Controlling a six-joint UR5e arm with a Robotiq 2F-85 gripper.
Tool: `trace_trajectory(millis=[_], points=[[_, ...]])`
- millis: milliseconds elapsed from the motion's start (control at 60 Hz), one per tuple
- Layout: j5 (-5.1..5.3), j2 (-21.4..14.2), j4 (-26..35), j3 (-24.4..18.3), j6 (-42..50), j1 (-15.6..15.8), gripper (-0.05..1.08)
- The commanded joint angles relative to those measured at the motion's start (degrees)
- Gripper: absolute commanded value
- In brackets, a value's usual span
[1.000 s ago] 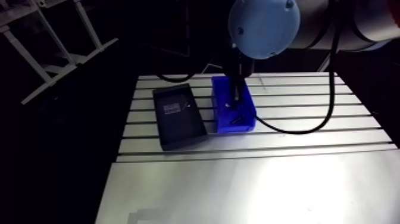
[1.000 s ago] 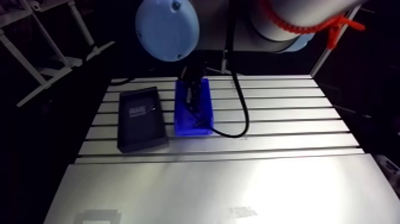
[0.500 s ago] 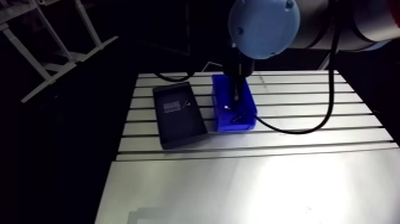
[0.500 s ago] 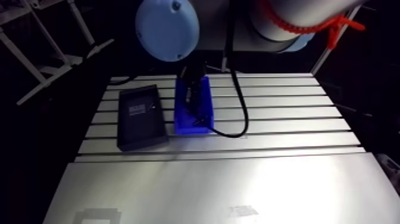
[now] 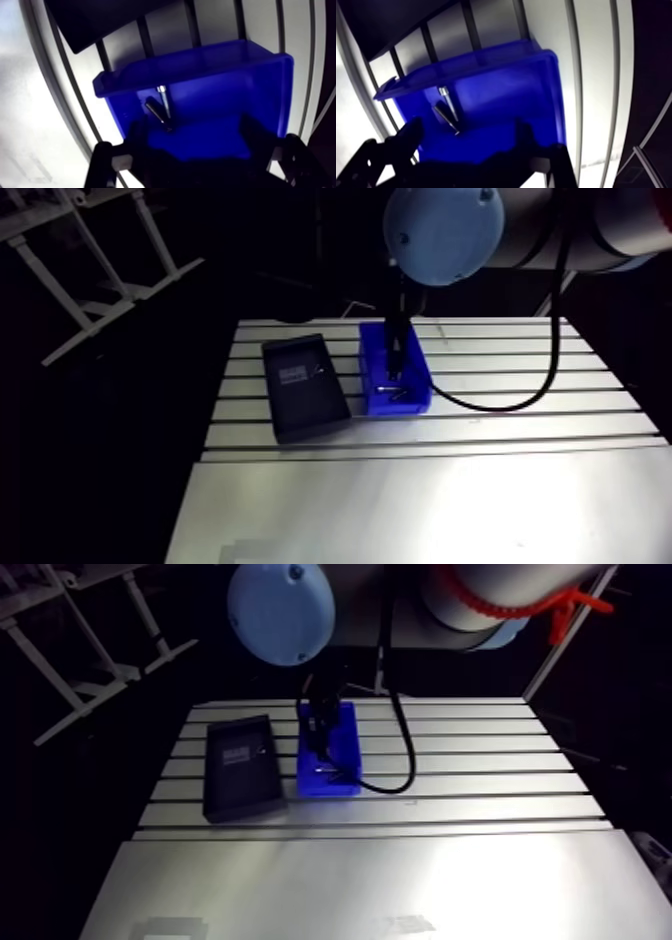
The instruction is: Pick up the M10 bolt from the tray and put it into the blue bin.
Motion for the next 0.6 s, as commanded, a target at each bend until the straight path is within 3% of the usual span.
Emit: trace_trajectory(millis=[17, 183, 267, 300, 333, 350, 383, 600], points=[[-0.13, -3.53, 1.18, -0.63, 1.19, 0.07, 0.01], [-0.13, -6.14, 6.52, -3.07, 5.41, 0.15, 0.01], [0.04, -7.39, 12.34, -6.59, 10.81, 0.16, 0.01], [0.2, -7.65, 14.57, -7.97, 13.35, 0.16, 0.01], [1.41, -8.26, 18.58, -10.62, 17.73, 0.07, 0.01], [1.41, -8.26, 18.58, -10.62, 17.73, 0.07, 0.01], [2.44, -8.8, 21.67, -13.17, 22.02, -0.08, 0.01], [2.67, -9.71, 29.57, -21.72, 41.93, -1.02, 0.01]])
